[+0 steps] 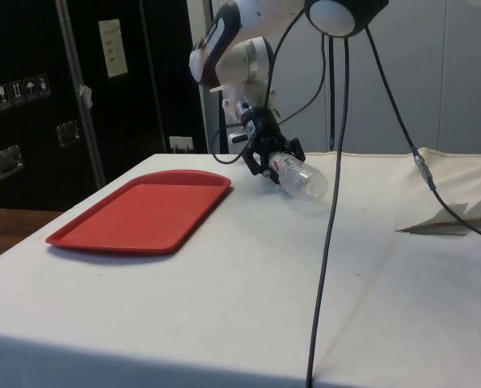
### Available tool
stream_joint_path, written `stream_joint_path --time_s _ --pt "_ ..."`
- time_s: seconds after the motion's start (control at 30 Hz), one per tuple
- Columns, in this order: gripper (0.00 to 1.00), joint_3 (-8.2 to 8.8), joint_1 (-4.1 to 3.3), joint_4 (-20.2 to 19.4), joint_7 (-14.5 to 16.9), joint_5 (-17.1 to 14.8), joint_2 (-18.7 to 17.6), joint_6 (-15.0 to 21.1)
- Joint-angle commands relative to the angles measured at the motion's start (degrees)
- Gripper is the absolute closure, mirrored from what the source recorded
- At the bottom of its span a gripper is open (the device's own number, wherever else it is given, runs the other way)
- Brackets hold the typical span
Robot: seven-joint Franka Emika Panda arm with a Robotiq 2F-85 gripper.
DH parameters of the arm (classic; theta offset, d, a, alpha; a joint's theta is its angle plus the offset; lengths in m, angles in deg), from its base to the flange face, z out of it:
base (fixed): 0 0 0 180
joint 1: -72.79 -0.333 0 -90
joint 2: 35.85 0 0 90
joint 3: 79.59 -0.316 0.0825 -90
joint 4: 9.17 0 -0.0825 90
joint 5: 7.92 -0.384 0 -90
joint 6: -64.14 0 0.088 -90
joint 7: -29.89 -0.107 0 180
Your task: Place the bottle upright on the tray.
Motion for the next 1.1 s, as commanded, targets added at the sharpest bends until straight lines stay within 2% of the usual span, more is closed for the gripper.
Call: stream_joint_path --time_s 0.0,0.03,0.2,0.27,0.3,0.33,0.37,0.43,0.47,0.6,0.63,0.67,0.83,0.87,0.9,0.93,1.0,1.07 --pt "0.68 0.00 0.00 0.0 0.0 0.0 0.0 0.0" --pt "0.68 -0.11 0.17 0.2 0.0 -0.1 -0.3 0.2" --pt "0.68 0.40 -0.34 0.0 -0.2 0.1 0.2 -0.2" --pt "0.68 0.86 -0.80 -0.2 -0.4 0.2 0.5 -0.4" --pt "0.68 1.49 -1.32 -0.4 -0.6 0.2 0.9 -0.7" --pt "0.68 1.32 -1.03 -0.1 -0.2 0.0 0.3 -0.6" --pt "0.68 1.83 -1.60 -0.5 -0.6 0.2 1.0 -0.9" --pt "0.68 2.18 -1.89 -0.6 -0.7 0.2 1.2 -1.2" --pt "0.68 2.75 -2.41 -0.7 -0.8 0.3 1.5 -1.5" --pt "0.68 4.01 -3.50 -1.2 -1.0 0.3 2.2 -2.3" --pt "0.68 3.84 -3.15 -0.7 -0.9 0.2 1.8 -2.5" --pt "0.68 4.58 -4.01 -1.4 -1.1 0.4 2.6 -2.7" --pt "0.68 5.96 -5.21 -1.8 -1.5 0.5 3.4 -3.4" --pt "0.68 6.42 -5.67 -2.0 -1.6 0.5 3.7 -3.6" --pt "0.68 6.70 -5.90 -2.1 -1.7 0.5 4.0 -3.7" --pt "0.68 6.02 -5.16 -1.5 -1.4 0.3 3.3 -3.9" --pt "0.68 7.10 -6.36 -2.3 -1.7 0.5 4.3 -3.6" --pt "0.68 7.56 -6.76 -2.5 -1.7 0.5 4.6 -3.6"
